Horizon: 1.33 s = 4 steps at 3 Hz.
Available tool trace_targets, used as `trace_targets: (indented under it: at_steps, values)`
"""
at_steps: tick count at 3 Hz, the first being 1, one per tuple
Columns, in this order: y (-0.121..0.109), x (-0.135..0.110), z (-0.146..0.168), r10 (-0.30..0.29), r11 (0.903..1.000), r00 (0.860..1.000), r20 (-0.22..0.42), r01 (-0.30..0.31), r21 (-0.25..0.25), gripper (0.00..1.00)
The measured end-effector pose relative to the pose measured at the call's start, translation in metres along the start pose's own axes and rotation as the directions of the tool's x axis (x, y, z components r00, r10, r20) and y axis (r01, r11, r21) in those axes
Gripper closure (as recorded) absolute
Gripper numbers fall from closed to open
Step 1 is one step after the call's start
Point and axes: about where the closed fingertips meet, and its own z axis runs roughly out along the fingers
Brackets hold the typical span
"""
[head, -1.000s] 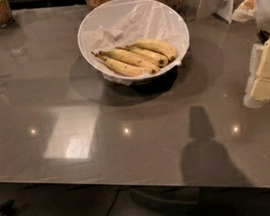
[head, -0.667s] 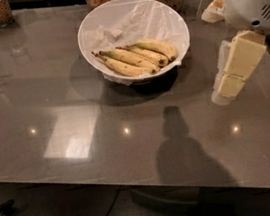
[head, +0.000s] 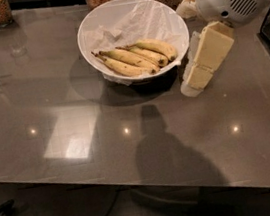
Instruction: Pick banana from white bowl
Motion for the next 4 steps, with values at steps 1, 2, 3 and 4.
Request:
trace_targets:
  at_steps: [1, 2, 3, 4]
  values:
    - [-0.008, -0.006, 0.007, -0.005, 0.9997, 1.0, 0.023, 0.004, 0.023, 0.0]
    - [-0.025, -0.023, 0.034, -0.019, 0.9993, 0.998, 0.062, 0.017, 0.034, 0.0]
    - [-0.045, -0.037, 0.06, -0.014, 0.9988, 0.995, 0.098, 0.009, 0.048, 0.0]
    - [-0.065, -0.051, 0.08, -0.022, 0.9983, 0.992, 0.124, 0.015, 0.056, 0.19]
